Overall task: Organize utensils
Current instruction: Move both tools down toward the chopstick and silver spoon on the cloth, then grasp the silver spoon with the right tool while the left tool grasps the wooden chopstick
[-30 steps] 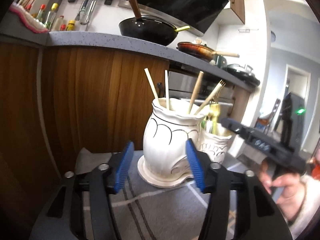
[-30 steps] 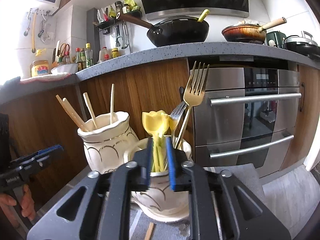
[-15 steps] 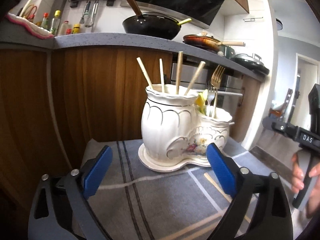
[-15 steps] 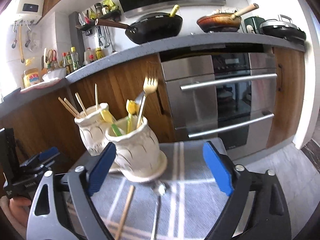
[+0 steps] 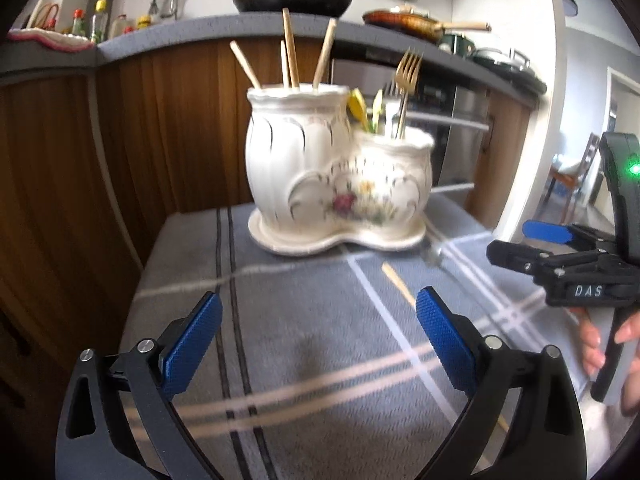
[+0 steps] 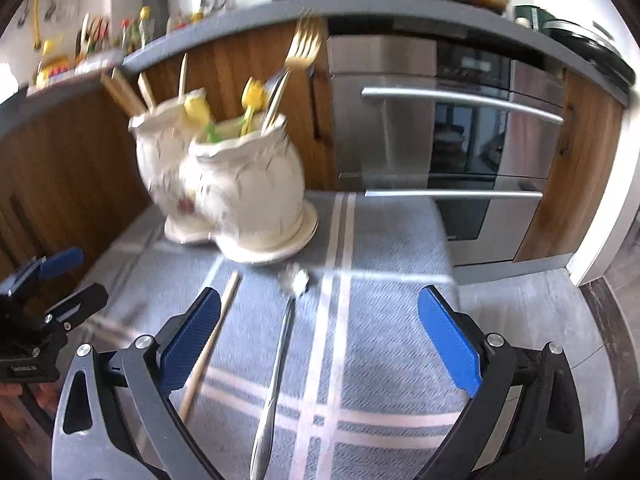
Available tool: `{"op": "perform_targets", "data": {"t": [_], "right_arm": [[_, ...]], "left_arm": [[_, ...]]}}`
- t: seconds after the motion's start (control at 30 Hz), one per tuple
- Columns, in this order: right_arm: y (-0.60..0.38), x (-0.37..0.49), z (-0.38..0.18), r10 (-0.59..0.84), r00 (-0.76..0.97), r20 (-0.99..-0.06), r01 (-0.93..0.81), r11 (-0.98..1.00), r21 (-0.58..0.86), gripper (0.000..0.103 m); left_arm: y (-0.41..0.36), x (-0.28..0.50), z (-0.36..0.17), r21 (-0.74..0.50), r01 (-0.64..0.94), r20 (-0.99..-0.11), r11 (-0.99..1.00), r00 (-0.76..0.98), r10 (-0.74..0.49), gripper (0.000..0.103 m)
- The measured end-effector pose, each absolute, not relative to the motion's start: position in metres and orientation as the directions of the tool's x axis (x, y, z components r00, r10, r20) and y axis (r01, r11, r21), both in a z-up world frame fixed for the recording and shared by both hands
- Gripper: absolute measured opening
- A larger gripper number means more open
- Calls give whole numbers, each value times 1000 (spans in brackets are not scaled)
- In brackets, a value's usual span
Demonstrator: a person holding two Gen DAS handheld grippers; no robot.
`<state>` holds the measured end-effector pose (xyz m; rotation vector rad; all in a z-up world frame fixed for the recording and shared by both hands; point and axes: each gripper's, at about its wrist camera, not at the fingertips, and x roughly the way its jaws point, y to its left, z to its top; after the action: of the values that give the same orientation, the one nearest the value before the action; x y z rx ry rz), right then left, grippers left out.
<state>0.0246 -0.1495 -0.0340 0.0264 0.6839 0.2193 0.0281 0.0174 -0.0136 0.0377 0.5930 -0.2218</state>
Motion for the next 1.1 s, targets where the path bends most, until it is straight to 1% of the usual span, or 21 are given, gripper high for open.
{"op": "perform_targets", "data": {"t": [0.07, 0.17, 0.2, 0.23, 0.27, 0.33, 0.37, 0.43, 0.6, 0.7, 0.83, 0.97, 1.1], "right_arm": [[-143, 27, -41, 207, 731, -651, -204, 976, 81, 96], [-133, 30, -51, 203, 692, -692, -226, 972, 59, 88], [-129, 30, -54, 201, 681, -704, -234, 971, 52, 83], [-126, 31, -57, 202, 669, -715, -243, 969, 46, 75], [-124, 32, -58, 202, 660, -723, -249, 968, 43, 71], [-120, 34, -62, 203, 645, -737, -258, 965, 41, 57], [-119, 34, -63, 206, 638, -741, -264, 964, 41, 55], [-116, 35, -66, 198, 631, -750, -266, 964, 30, 41], [-110, 33, -69, 195, 621, -759, -280, 960, 18, 28], [-110, 33, -67, 202, 617, -760, -280, 959, 28, 23], [-119, 41, -67, 195, 623, -758, -242, 969, 51, 11], [-124, 41, -67, 202, 630, -750, -245, 968, 55, 7], [-134, 41, -67, 248, 621, -743, -255, 961, 108, 4]], "left_arm": [[15, 28, -18, -20, 209, -577, 978, 796, -182, 97], [14, 29, -25, -27, 212, -603, 977, 776, -185, 97], [13, 29, -26, -30, 216, -606, 976, 773, -190, 97], [13, 29, -27, -32, 220, -610, 975, 768, -193, 97], [12, 29, -29, -31, 224, -613, 974, 766, -196, 97], [11, 30, -31, -29, 233, -615, 972, 763, -201, 97], [10, 30, -32, -30, 238, -617, 971, 760, -205, 97], [9, 31, -32, -39, 250, -619, 967, 754, -220, 97], [10, 31, -32, -68, 280, -613, 958, 746, -261, 97], [10, 31, -33, -72, 293, -612, 953, 742, -274, 97], [6, 30, -33, -47, 284, -615, 958, 747, -252, 97], [-5, 31, -32, 19, 252, -625, 968, 758, -185, 97], [-23, 35, -31, 17, 265, -666, 964, 722, -187, 97]]}}
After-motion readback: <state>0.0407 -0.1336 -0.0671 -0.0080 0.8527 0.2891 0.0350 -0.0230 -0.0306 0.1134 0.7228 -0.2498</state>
